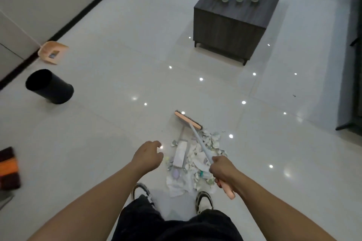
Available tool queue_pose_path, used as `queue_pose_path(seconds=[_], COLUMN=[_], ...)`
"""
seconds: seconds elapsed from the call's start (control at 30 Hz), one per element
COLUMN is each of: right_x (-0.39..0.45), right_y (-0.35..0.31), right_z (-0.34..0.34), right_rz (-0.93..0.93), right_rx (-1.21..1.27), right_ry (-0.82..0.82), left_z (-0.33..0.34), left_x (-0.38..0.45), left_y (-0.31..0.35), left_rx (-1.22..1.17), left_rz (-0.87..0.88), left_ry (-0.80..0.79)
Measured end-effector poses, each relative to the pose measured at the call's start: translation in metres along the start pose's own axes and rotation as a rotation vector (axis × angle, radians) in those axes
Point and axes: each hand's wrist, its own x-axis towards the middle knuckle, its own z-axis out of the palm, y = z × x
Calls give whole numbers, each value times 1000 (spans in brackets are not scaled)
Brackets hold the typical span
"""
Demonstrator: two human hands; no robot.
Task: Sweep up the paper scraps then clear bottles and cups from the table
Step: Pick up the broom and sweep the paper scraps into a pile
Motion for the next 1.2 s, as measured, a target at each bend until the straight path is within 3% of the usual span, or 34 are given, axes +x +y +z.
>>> queue_pose_path(seconds=[0.17, 0.33, 0.5, 0.67, 0.97, 1.2], right_x=[19, 29, 32, 51, 158, 264], right_y=[-87, -198, -331, -453, -676, -901], right_z=[78, 166, 250, 308, 377, 422], right_rz=[-55, -44, -23, -79, -154, -116], right_rx=[-156, -176, -98, -71, -58, -106], right_ry=[-130, -160, -173, -184, -223, -289], left_z=[-45, -110, -205, -311, -434, -586], left_x=[38, 85, 115, 154, 296, 416], left_y=[-80, -174, -287, -391, -495, -553], left_rx=[-131, -245, -300, -337, -394, -417], left_rz=[-102, -147, -204, -349, -479, -573], left_ry=[39, 72, 97, 224, 250, 279])
